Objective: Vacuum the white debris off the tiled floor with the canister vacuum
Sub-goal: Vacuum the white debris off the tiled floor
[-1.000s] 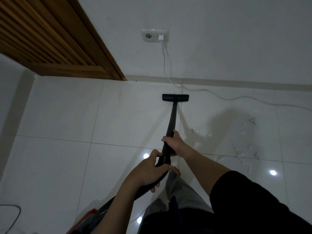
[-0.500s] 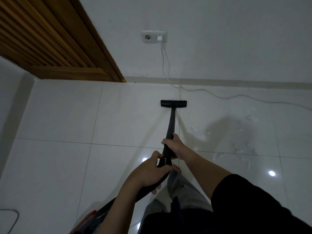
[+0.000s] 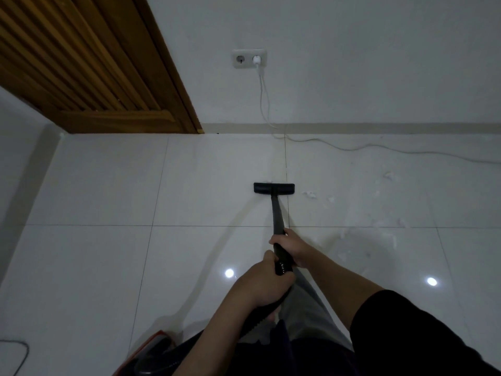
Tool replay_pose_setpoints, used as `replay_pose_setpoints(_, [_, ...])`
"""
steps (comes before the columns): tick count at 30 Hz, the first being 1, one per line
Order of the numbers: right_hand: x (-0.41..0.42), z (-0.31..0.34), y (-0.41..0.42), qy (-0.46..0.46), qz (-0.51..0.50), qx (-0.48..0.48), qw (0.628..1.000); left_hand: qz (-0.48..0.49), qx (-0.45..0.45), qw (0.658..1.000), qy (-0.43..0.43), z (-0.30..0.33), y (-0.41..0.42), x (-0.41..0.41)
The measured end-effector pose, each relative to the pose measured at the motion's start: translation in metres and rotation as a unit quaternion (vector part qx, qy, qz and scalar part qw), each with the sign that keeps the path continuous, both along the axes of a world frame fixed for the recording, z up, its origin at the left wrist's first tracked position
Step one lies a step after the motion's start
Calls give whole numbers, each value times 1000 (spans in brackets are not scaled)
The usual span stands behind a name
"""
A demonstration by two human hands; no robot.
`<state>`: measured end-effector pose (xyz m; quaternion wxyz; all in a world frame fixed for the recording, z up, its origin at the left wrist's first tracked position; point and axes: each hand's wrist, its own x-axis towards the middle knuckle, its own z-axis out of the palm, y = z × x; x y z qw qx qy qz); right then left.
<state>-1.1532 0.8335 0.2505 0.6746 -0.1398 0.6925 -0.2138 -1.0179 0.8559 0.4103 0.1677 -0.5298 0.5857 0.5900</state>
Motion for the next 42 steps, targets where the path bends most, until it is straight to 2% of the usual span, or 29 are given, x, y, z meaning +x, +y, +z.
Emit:
replay_pose_setpoints(9, [34,1,85,-11,0,10,1000,9,21,1000,-2,12,80,33])
replay_pose_setpoints(17, [47,1,142,-4,22,23,999,-7,-13,1000,-12,3,142,43])
replay_pose_setpoints(24, [57,-6,213,-10,19,12,1000,77,-35,996,-15,-18,233,54])
replay_pose_setpoints(42, [113,-19,378,-15,8,3,1000,132,-14,991,-1,-24,404,110])
